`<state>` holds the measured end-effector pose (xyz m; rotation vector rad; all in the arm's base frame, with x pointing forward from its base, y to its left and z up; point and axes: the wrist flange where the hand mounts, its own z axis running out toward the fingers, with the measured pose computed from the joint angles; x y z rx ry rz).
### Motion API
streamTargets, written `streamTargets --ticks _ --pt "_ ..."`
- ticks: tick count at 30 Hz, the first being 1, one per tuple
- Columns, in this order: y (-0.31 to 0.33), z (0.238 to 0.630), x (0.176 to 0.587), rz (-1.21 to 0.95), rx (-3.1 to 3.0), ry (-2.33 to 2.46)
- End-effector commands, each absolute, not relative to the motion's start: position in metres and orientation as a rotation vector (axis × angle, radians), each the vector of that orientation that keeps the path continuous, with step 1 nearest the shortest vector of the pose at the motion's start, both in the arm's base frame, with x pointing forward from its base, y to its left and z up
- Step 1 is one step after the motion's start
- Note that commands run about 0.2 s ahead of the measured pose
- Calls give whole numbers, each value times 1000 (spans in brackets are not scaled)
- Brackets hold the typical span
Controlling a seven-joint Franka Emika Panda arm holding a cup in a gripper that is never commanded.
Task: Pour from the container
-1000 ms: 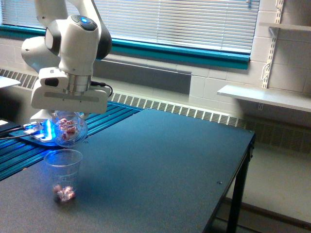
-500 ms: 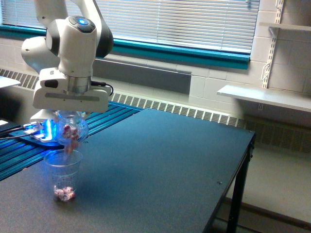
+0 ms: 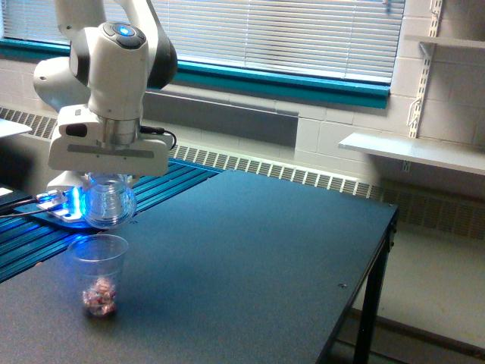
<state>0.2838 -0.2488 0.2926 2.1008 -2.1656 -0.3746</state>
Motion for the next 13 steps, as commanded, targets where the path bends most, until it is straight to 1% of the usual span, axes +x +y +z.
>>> streamTargets --ticks 1,13 --pt "-247 289 286 -386 2109 -2148" --pt "-245 284 286 -363 2115 -2131"
